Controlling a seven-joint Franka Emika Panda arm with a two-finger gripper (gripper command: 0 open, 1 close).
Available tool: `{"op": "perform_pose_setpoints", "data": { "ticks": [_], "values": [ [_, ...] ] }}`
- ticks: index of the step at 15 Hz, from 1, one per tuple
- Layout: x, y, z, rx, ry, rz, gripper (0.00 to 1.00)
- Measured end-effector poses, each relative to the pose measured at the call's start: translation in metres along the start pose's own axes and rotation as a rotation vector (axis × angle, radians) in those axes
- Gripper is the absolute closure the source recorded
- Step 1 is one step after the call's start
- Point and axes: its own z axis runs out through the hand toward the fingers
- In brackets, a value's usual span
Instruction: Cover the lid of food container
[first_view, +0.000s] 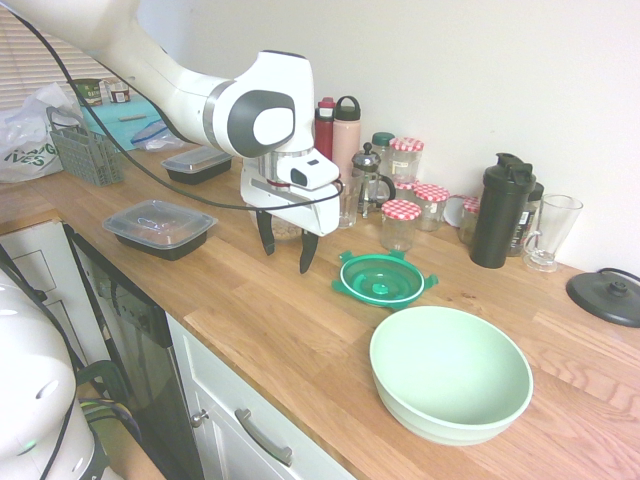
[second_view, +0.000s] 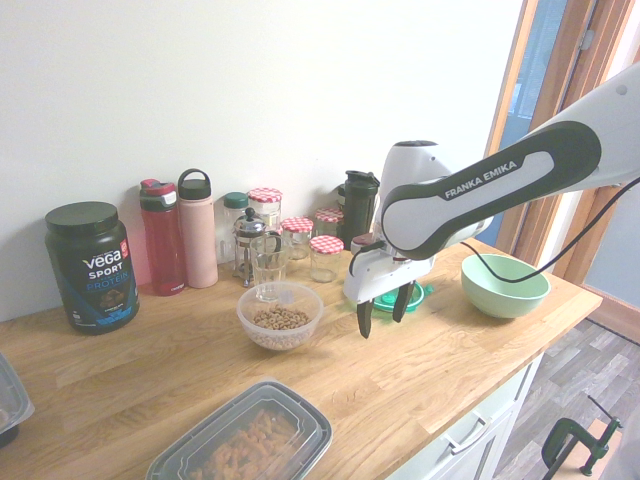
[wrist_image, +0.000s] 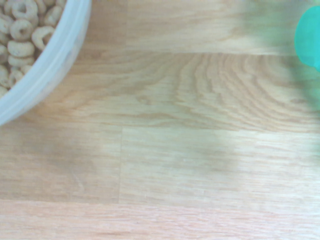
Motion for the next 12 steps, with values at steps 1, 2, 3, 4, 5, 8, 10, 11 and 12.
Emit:
{"op": "perform_pose_setpoints", "data": {
  "ticks": [1,2,3,4,5,8,10,11,12],
  "values": [
    [0.000,0.000,0.001,-0.001,-0.001,0.001,0.00],
    [0.002,0.000,0.000,0.005,0.004,0.001,0.00],
    [0.005,-0.003,-0.003,0.021,0.011,-0.006,0.00],
    [0.013,-0.008,-0.009,0.048,0.001,-0.025,0.00],
    [0.024,-0.011,-0.016,0.082,-0.024,-0.059,0.00],
    [0.073,0.001,-0.038,0.161,-0.143,-0.160,0.00],
    [0.115,0.029,-0.048,0.182,-0.210,-0.175,0.00],
    [0.136,0.042,-0.051,0.189,-0.232,-0.173,0.00],
    [0.155,0.053,-0.051,0.202,-0.252,-0.160,0.00]
  ]
}}
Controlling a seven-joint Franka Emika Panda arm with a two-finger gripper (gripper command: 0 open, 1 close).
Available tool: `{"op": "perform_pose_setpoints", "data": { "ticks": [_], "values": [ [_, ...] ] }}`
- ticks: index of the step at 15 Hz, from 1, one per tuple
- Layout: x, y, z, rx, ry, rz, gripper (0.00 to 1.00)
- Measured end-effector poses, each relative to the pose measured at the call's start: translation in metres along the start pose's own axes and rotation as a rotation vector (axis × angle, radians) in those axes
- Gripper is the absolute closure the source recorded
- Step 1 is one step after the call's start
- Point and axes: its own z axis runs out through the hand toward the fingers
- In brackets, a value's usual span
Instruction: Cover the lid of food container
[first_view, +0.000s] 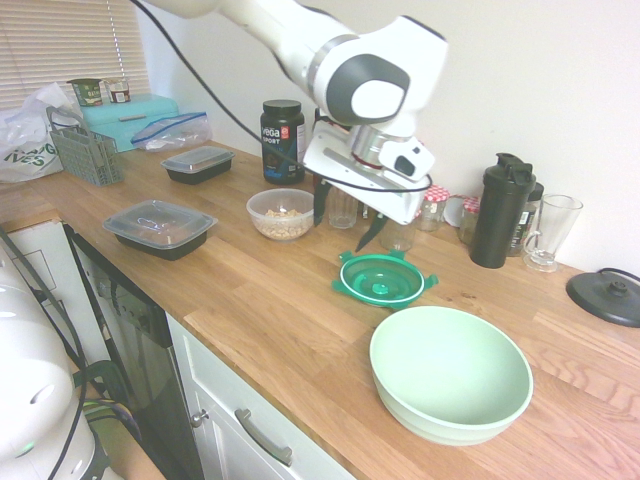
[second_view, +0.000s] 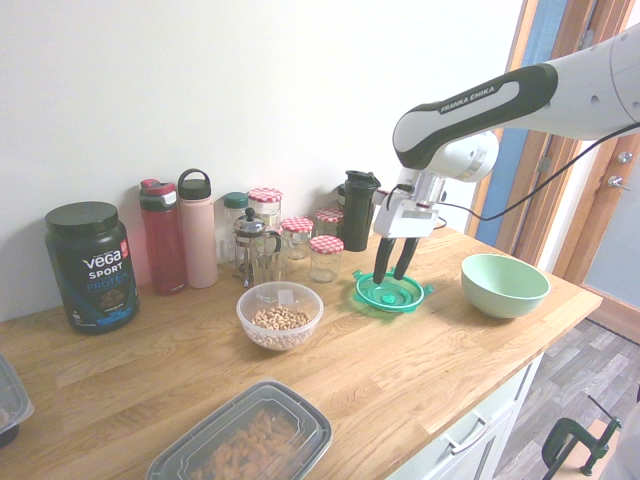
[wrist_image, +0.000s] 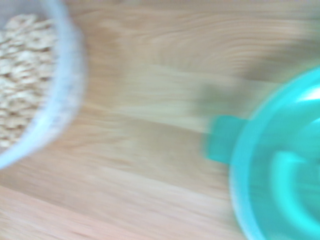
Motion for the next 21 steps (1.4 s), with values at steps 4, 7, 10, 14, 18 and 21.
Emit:
{"op": "perform_pose_setpoints", "data": {
  "ticks": [4,7,10,14,18,21],
  "values": [
    [0.074,0.043,-0.002,0.061,-0.069,0.101,0.00],
    [0.119,0.073,-0.004,0.104,-0.096,0.181,0.00],
    [0.142,0.087,-0.003,0.121,-0.120,0.213,0.00],
    [0.153,0.091,0.017,0.178,-0.201,0.229,0.00],
    [0.157,0.094,0.032,0.189,-0.232,0.230,0.00],
    [0.156,0.095,0.033,0.211,-0.250,0.228,0.00]
  ]
}}
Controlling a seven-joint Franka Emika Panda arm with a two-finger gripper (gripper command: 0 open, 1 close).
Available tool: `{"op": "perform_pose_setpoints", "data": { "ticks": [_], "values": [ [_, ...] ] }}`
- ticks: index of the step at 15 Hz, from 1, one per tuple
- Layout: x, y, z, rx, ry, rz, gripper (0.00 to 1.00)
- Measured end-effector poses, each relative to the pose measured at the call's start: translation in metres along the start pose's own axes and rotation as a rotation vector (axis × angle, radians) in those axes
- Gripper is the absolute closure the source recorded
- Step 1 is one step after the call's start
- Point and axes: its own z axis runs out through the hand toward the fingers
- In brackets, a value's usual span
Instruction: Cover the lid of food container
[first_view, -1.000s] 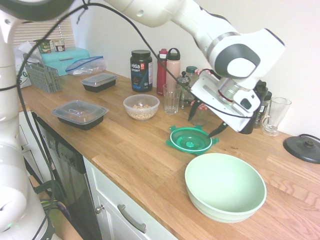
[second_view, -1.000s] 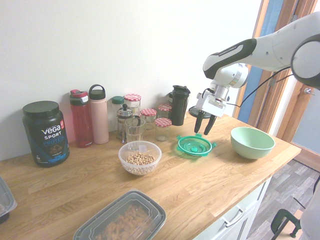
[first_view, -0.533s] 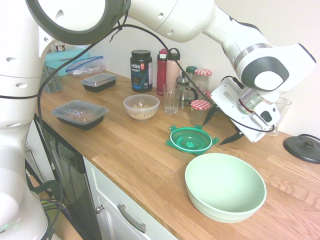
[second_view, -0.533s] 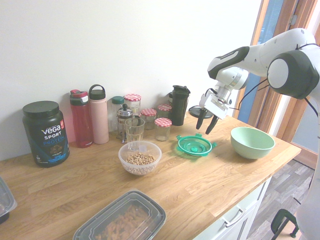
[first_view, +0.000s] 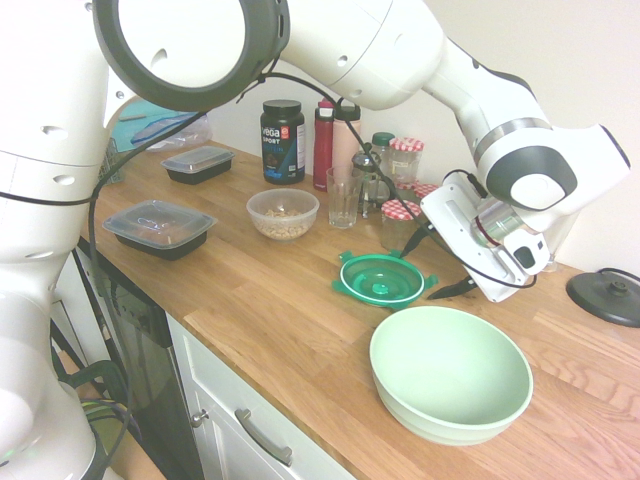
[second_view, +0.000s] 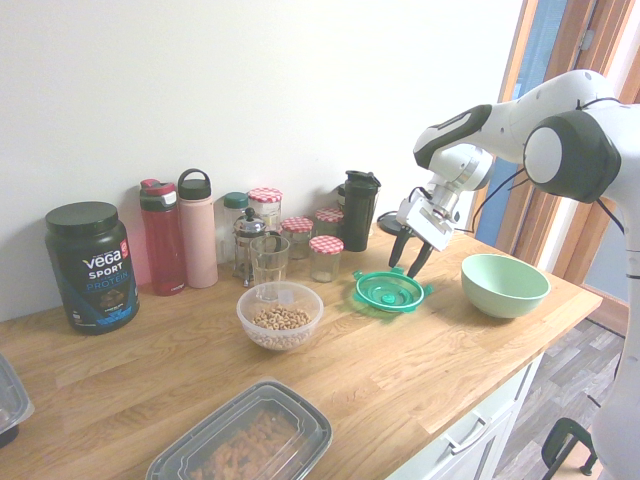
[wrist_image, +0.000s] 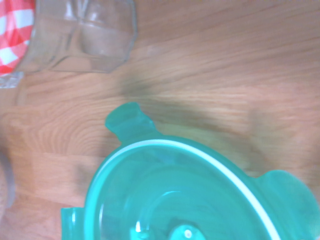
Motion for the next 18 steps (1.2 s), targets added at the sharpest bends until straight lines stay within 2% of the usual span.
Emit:
{"op": "perform_pose_setpoints", "data": {
  "ticks": [7,8,14,18],
  "values": [
    [-0.004,-0.001,0.024,-0.010,-0.061,0.000,0.00],
    [-0.005,-0.003,0.027,-0.011,-0.073,-0.004,1.00],
    [-0.007,-0.004,0.032,-0.012,-0.085,-0.009,1.00],
    [-0.002,-0.003,0.040,0.027,-0.103,-0.005,1.00]
  ]
}}
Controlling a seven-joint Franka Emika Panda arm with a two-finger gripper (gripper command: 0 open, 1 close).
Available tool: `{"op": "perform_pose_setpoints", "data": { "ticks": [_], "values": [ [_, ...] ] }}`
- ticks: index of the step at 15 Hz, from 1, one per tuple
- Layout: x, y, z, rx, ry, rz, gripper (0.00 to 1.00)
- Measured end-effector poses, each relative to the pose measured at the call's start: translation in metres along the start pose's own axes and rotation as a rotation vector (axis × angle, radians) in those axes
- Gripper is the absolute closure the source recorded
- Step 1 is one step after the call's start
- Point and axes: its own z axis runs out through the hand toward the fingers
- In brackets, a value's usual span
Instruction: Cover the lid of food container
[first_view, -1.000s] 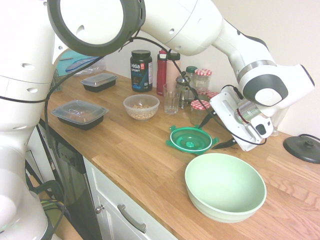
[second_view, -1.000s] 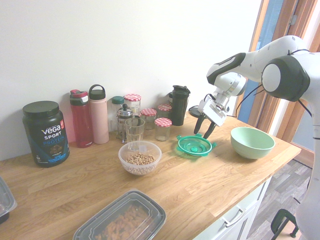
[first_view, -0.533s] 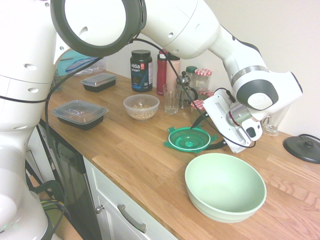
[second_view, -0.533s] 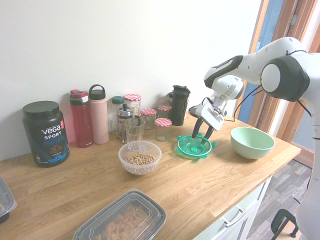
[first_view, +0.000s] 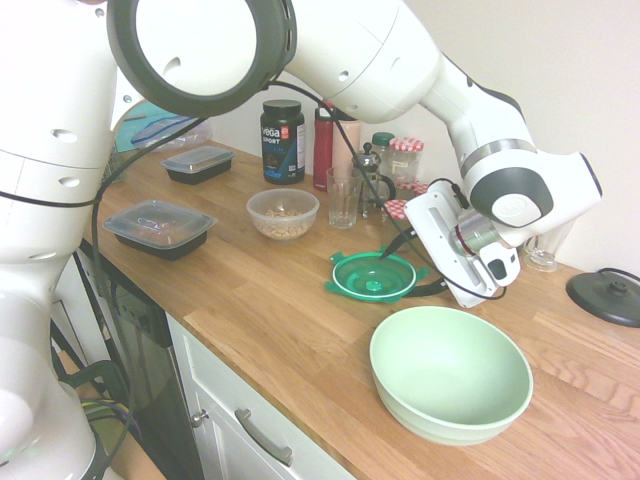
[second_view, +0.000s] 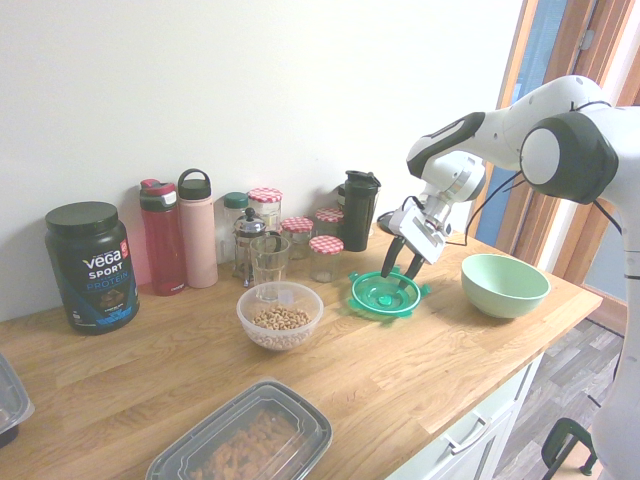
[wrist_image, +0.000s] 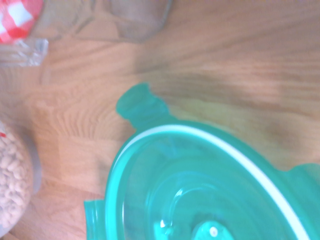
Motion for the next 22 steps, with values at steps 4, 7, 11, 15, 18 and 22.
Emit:
{"op": "perform_pose_setpoints", "data": {
  "ticks": [4,7,11,15,18,22],
  "values": [
    [0.005,0.006,0.004,0.005,-0.007,0.007,1.00],
    [0.009,0.011,0.007,0.004,-0.013,0.015,1.00],
    [0.014,0.017,0.011,0.007,-0.024,0.023,1.00],
    [0.014,0.016,0.013,0.013,-0.041,0.020,1.00],
    [0.012,0.014,0.011,0.019,-0.046,0.017,1.00],
    [0.003,-0.004,-0.024,-0.086,0.058,0.044,1.00]
  ]
}}
